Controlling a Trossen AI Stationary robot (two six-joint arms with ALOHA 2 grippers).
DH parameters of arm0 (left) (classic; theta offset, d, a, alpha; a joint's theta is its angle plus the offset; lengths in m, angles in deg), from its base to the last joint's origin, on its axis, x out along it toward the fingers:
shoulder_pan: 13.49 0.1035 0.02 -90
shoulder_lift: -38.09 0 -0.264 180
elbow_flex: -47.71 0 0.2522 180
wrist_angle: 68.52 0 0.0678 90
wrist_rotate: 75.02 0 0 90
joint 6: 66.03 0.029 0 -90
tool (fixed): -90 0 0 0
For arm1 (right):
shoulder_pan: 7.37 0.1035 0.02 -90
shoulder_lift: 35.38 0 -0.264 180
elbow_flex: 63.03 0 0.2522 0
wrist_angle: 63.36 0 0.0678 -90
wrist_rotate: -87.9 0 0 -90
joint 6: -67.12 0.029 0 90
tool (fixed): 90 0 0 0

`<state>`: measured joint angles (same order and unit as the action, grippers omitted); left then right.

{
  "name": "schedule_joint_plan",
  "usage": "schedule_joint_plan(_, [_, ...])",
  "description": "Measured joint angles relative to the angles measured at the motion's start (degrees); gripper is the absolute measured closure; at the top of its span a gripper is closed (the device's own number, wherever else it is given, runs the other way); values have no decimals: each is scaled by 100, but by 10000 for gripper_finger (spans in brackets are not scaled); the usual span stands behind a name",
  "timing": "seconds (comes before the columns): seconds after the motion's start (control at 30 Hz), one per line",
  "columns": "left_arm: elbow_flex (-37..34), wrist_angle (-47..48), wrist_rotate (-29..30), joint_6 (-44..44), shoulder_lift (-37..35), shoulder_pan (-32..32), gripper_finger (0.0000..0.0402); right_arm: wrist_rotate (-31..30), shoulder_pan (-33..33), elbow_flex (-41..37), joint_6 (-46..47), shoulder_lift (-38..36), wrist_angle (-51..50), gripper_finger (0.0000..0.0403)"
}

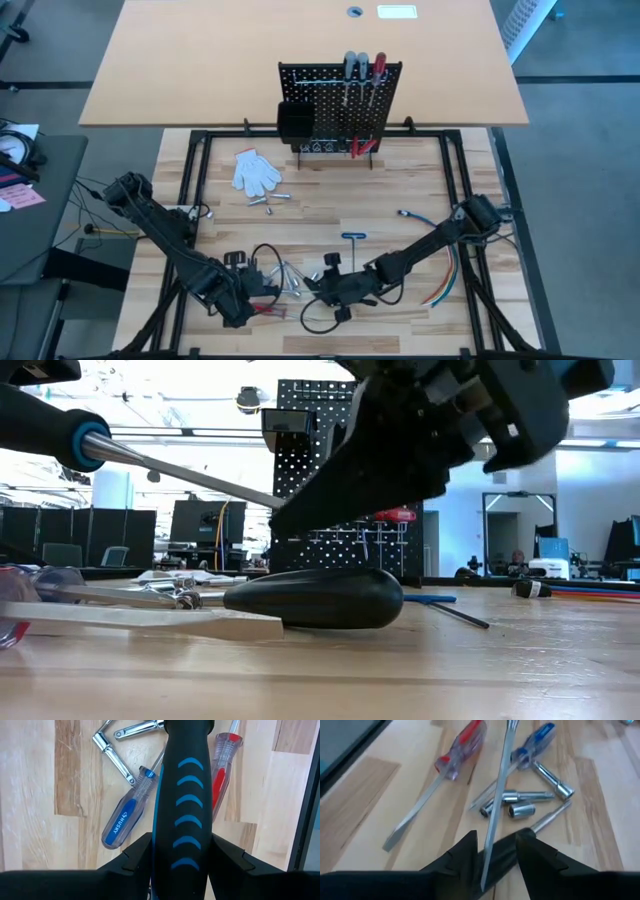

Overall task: Hang tools onto peg board
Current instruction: Hang the blue screwdriver on the pegboard bin

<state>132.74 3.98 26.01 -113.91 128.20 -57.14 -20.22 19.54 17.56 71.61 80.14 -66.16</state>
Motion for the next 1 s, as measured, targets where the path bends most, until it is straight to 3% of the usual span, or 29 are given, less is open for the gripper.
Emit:
schedule_joint_plan(0.23, [0,15,49,0,0,0,258,3,-2,-2,146,-8,-151,332])
schedule_joint_plan(0.4, [0,42,153,3,0,-3,235,-104,0,-2,234,-8,-170,389])
schedule_joint_plan(0.6, [4,169,248,2,0,0,222,-380,-29,-105,344,-11,-172,393])
schedule_joint_plan(0.8, [7,1264,312,-638,-28,-323,219,-717,-92,-892,638,-538,218,394])
schedule_joint_plan(0.9, [4,1722,698,-1135,-44,-661,219,-876,-118,-1636,752,-1064,961,394])
schedule_joint_plan(1.0, [4,1723,1459,-1627,-47,-1081,218,-1021,-121,-2440,879,-1579,1961,395])
